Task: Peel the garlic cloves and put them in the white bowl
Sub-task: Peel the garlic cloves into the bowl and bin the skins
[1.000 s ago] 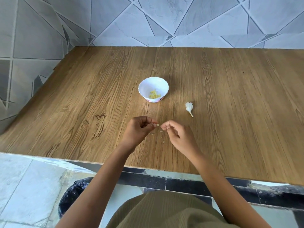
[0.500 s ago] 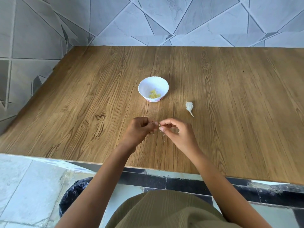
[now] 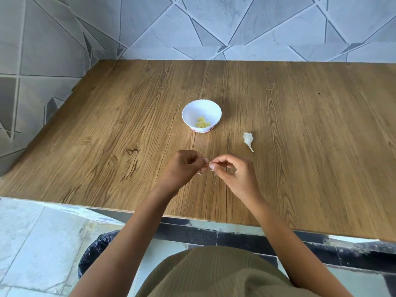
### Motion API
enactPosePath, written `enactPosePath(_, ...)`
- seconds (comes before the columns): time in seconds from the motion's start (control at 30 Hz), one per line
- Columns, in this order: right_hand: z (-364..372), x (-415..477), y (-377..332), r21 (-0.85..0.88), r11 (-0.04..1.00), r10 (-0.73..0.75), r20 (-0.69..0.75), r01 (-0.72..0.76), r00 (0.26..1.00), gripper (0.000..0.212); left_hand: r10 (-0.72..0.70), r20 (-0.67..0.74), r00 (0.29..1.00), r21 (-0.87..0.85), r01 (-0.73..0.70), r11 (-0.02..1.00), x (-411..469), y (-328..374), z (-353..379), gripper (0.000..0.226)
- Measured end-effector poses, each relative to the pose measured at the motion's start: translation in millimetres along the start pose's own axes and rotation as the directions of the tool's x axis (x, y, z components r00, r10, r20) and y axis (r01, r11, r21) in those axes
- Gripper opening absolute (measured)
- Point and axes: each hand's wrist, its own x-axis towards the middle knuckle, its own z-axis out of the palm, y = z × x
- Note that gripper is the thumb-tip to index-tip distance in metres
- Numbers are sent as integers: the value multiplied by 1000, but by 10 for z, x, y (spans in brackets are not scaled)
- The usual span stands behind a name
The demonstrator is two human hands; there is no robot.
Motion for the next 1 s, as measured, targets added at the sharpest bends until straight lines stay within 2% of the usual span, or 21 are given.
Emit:
enactPosePath(0.2, -2, -7, -27, -22, 1000, -22, 18, 22, 1000, 13, 51, 18, 999, 118, -53, 992, 1, -14, -26, 20)
enactPosePath(0.33, -35, -2, -52, 111, 991, 64, 73, -72, 995, 4, 21, 80, 997, 12, -22, 1000, -36, 25, 11, 24)
enactPosePath(0.43, -47, -14, -52, 187, 969, 143, 91, -158, 986, 10, 11, 27, 1000, -15, -11, 1000, -51, 5, 5, 26)
enactPosePath(0.57, -46, 7, -52, 270, 913, 281, 128, -306, 951, 18, 177, 28, 984, 42, -178, 983, -62, -13, -27, 10)
enactPosePath(0.73, -52, 32, -91, 356, 829, 384, 198, -431, 902, 15, 334, 8, 943, 225, -327, 918, 2, -17, -7, 6)
enactPosePath(0.8, -90, 9, -63, 221, 891, 366, 164, -395, 916, 14, 375, -35, 926, 352, -339, 872, 100, -80, -61, 5)
enactPosePath(0.87, -155, -53, 12, -103, 963, 259, 98, -249, 961, 18, 347, -94, 933, 429, -276, 860, 221, -170, -167, 4)
enactPosePath(0.93, -216, -143, 80, -375, 922, 132, 68, -97, 989, 25, 279, -168, 946, 482, -168, 860, 337, -262, -267, 3)
enactPosePath(1.0, -253, -227, 142, -515, 856, 100, 103, -32, 990, 35, 220, -249, 943, 521, -61, 852, 420, -325, -321, 3)
